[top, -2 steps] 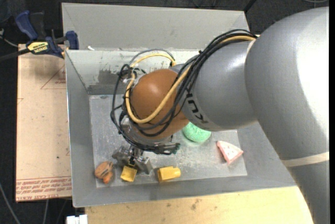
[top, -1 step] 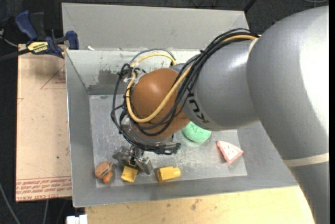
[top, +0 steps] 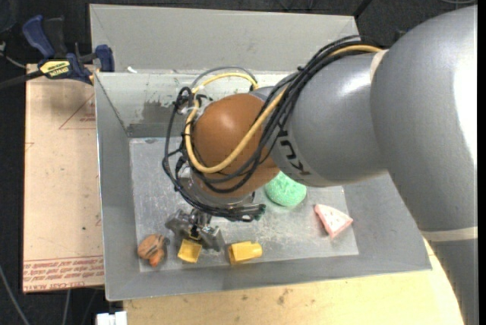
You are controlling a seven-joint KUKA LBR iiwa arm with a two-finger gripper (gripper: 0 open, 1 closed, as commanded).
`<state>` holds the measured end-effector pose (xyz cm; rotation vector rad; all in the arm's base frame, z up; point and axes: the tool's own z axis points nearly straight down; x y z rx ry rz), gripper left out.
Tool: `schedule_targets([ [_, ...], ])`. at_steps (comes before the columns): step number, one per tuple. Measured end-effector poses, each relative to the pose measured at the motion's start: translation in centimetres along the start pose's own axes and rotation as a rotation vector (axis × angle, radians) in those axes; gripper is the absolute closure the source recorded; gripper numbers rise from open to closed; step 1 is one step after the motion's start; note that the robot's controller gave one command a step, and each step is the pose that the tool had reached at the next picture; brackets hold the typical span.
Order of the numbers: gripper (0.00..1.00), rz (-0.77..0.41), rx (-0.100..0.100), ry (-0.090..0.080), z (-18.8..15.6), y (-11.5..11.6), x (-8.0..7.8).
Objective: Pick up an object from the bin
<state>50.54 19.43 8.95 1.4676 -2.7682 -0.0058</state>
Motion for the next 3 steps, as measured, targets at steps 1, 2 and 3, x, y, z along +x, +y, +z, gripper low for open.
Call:
schedule_targets([
  [1, 1.00, 0.000, 0.001, -0.002, -2.4, 0.0, 0.0],
  [2, 1.00, 0.001, 0.007, -0.009, -4.4, -0.1, -0.2],
  [3, 1.00, 0.002, 0.009, -0.011, -5.5, -0.1, -0.2],
])
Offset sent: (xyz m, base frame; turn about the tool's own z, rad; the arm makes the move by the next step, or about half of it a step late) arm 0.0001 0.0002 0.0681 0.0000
